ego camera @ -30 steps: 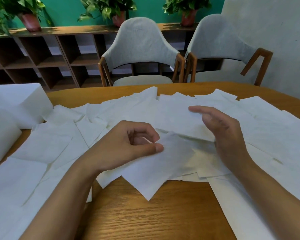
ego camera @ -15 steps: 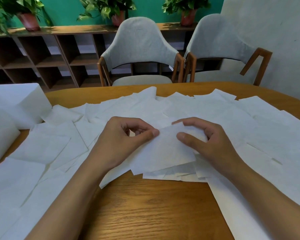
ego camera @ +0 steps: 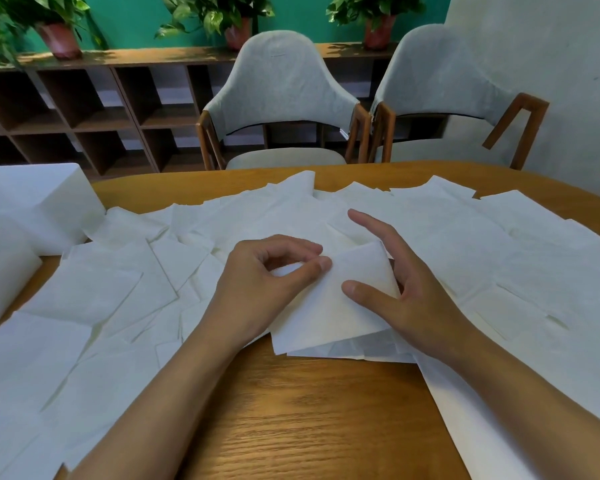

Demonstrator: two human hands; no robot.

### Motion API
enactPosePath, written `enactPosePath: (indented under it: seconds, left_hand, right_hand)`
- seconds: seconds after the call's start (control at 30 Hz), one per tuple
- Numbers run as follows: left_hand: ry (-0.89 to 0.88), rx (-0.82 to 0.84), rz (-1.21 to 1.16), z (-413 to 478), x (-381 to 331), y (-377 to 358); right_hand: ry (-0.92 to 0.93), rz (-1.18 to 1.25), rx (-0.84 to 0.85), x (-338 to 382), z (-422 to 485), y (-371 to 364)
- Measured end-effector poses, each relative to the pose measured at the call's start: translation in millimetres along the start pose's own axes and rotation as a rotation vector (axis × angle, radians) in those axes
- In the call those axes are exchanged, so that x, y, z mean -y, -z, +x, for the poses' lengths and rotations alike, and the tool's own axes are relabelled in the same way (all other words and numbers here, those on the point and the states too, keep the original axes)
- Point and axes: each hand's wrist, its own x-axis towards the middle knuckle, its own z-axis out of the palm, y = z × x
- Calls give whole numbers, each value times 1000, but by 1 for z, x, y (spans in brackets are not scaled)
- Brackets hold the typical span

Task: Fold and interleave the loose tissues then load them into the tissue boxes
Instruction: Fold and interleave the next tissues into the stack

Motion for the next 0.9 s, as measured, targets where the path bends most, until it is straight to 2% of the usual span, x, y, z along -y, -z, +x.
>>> enactPosePath:
  seconds: [0.37, 0.5, 0.63, 0.7, 0.8, 0.9]
  left_hand:
    - [55, -80, -17, -4, 1, -9]
    - [175, -33, -187, -2, -2, -2]
    - [59, -68, -181, -4, -5, -3]
    - [3, -118, -177, -3, -2, -5]
    - [-50, -188, -67, 2, 10, -3]
    - [-163, -106, 317, 5, 25, 0]
  right_hand:
    - [50, 0, -22, -4, 1, 4]
    - [29, 91, -115, -1, 5, 16]
    - [26, 6, 24, -1, 3, 22]
    - [-3, -27, -28, -5, 4, 23]
    - [-44, -44, -189, -7, 10, 30]
    - [-91, -50, -347, -10, 12, 37]
